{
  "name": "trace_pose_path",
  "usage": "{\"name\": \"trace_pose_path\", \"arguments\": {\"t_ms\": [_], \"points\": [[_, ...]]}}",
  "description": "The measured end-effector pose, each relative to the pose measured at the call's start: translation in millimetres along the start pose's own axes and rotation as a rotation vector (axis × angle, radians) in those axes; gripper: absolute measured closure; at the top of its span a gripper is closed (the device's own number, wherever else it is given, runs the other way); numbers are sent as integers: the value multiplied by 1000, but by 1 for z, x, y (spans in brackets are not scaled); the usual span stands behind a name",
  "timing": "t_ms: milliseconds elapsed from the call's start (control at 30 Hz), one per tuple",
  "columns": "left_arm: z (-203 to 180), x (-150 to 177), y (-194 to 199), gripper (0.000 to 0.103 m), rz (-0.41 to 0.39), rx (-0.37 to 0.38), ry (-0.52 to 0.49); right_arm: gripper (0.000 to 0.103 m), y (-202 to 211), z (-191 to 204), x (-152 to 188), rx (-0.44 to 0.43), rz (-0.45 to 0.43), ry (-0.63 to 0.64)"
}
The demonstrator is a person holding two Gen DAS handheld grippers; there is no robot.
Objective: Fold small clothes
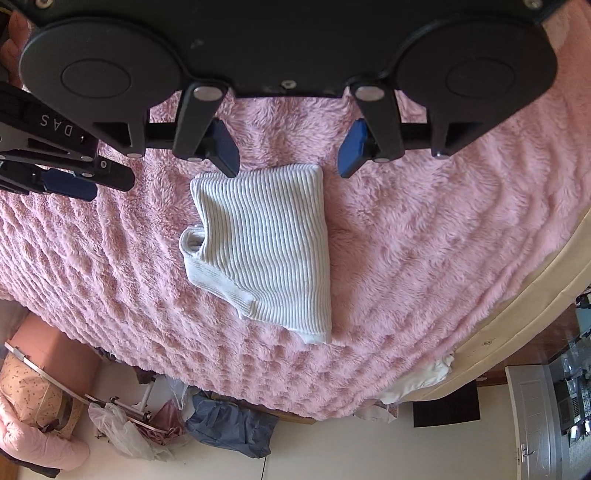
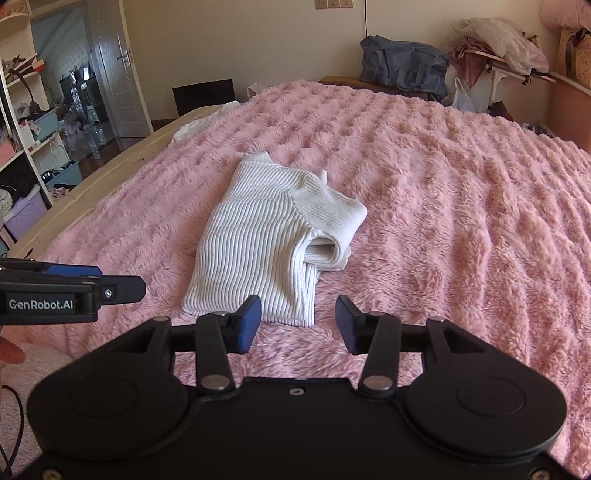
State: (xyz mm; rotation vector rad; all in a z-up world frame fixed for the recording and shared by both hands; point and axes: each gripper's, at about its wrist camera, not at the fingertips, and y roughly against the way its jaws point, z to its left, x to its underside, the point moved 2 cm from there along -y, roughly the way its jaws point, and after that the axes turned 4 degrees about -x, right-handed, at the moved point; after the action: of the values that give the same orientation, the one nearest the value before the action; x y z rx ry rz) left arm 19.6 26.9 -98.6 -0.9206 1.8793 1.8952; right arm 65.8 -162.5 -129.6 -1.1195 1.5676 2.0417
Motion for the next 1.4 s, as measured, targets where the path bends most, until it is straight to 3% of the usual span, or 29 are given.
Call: {"name": "trace_pose_path", "arguments": {"t_ms": [133,500,1400], "points": [[4,12,12,40,34,-26,33,51,19,8,4,49,11,-21],[-1,29,29,39,80,-86,35,45,33,28,22,24,69,-57],[-4,0,8,38,94,-101,44,40,16,30,3,27,94,-31]]}}
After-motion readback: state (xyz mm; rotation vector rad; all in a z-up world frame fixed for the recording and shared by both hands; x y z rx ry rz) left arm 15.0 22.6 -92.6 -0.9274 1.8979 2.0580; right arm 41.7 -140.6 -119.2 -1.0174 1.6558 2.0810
